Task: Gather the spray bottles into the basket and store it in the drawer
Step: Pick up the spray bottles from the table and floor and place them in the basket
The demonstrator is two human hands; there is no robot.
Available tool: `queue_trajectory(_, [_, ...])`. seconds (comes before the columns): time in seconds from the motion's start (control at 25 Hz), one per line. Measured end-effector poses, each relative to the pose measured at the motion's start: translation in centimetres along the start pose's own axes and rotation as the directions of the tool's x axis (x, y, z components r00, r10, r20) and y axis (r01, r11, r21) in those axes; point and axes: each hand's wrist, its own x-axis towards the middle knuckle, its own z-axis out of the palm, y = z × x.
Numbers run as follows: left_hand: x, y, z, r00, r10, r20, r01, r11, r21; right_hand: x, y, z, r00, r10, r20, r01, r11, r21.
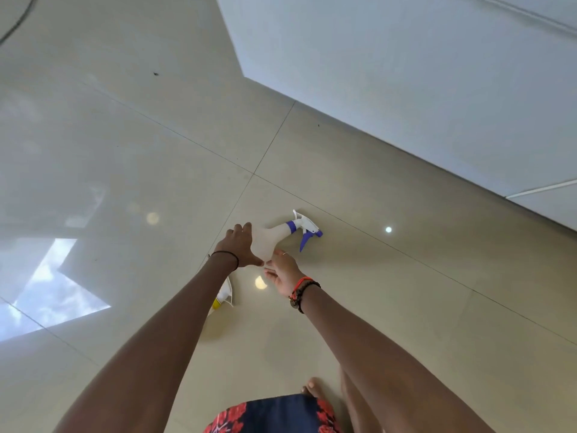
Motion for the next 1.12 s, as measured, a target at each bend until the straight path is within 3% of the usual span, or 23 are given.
queue_trajectory(0.32, [-7.9, 1.5, -3.4, 0.996, -0.03, -0.085, -0.001, 0.939, -0.344, -8.8, -2.0, -0.6, 0.998, -0.057, -0.03, 0.061, 0.99, 0.128])
queue_trajectory(0.64, [-21.9, 6.7, -13.5, 0.981, -0.015, -0.192, -0.106, 0.79, -0.603, -24.6, -7.4, -0.1, 0.989, -0.147, -0.018, 0.148, 0.979, 0.144])
queue_trajectory(0.88, [-30.3, 11.0, -20.4, 0.958, 0.042, -0.283, -0.218, 0.746, -0.629, -35.3, -11.2, -0.8, 0.958, -0.286, 0.021, 0.277, 0.942, 0.189])
queue_trajectory(1.12, [-36.3, 15.2, -24.8, 0.924, 0.139, -0.356, -0.346, 0.702, -0.622, -43.5, -14.0, -2.5, 0.954, -0.3, 0.026, 0.292, 0.943, 0.16])
